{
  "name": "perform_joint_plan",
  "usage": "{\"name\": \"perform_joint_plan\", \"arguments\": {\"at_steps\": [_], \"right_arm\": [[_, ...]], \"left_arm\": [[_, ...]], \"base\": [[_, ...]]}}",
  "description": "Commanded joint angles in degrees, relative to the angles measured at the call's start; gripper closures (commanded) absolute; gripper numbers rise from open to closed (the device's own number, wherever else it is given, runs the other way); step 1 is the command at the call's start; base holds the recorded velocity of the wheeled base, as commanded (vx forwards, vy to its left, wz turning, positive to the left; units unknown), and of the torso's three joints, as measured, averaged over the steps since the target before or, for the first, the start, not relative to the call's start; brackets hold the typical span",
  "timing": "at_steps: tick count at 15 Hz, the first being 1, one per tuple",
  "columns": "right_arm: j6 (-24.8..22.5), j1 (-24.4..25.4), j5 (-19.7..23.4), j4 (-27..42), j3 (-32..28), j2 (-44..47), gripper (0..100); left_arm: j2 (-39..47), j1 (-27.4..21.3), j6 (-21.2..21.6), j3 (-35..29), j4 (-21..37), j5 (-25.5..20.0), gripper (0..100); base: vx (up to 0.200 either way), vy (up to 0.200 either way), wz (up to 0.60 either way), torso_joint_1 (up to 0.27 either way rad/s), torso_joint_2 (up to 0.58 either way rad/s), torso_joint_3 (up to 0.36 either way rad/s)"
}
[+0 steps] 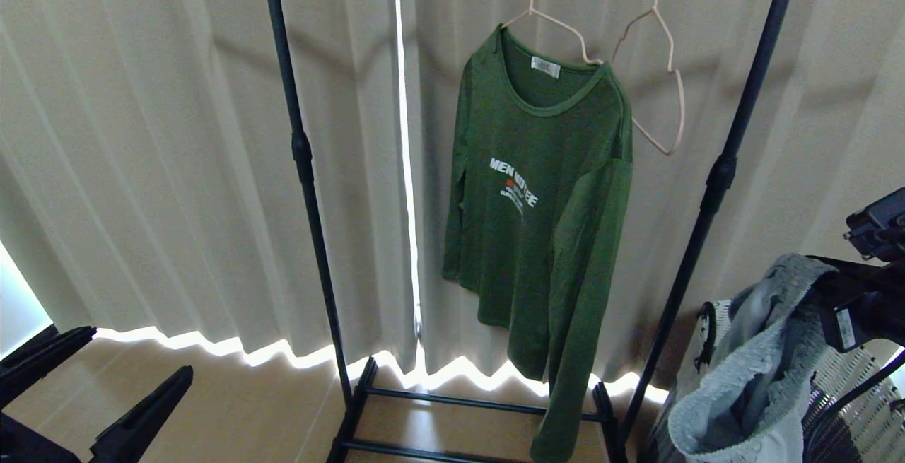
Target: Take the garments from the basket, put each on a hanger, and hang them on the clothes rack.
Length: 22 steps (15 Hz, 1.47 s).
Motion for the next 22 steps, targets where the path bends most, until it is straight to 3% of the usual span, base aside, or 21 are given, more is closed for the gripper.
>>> {"name": "perform_joint_plan", "arguments": {"at_steps": [1, 5, 9, 12, 17, 20, 22], "right_arm": [[0.0, 1.7, 0.0, 0.0, -0.5, 0.1, 100], [0.2, 7.4, 0.0, -0.3, -1.3, 1.5, 100], [6.4, 13.9, 2.1, -0.1, -6.7, 4.2, 100], [10.2, 18.5, 2.2, -0.1, -13.3, 8.3, 100], [18.2, 25.4, 2.5, -0.8, -20.6, 12.5, 100], [22.2, 28.2, 7.7, -1.0, -21.1, 12.1, 100], [22.6, 28.8, 8.8, -1.0, -22.0, 12.2, 100]], "left_arm": [[0.8, 0.3, 0.2, 0.4, 0.2, 0.2, 0], [3.4, 1.4, 5.6, -0.9, 3.5, 0.0, 0], [12.1, -1.4, 5.0, -7.0, 3.1, -0.2, 0], [19.5, -9.2, 0.7, -13.6, 3.0, -0.1, 0], [35.5, -23.0, -11.2, -26.3, 3.0, 0.2, 0], [45.7, -26.8, -11.8, -32.4, 2.8, 0.2, 0], [50.0, -30.5, -11.7, -34.5, 1.9, -0.1, 0]], "base": [[0.000, 0.000, 0.00, 0.000, 0.00, 0.000], [0.000, 0.000, 0.00, 0.000, 0.00, 0.000], [0.000, 0.000, 0.00, 0.000, 0.00, 0.000], [0.000, 0.000, 0.00, 0.000, 0.00, 0.000], [0.000, 0.000, 0.00, 0.000, 0.00, 0.000], [0.000, 0.000, 0.00, 0.000, 0.00, 0.000], [0.000, 0.000, 0.00, 0.000, 0.00, 0.000]]}}
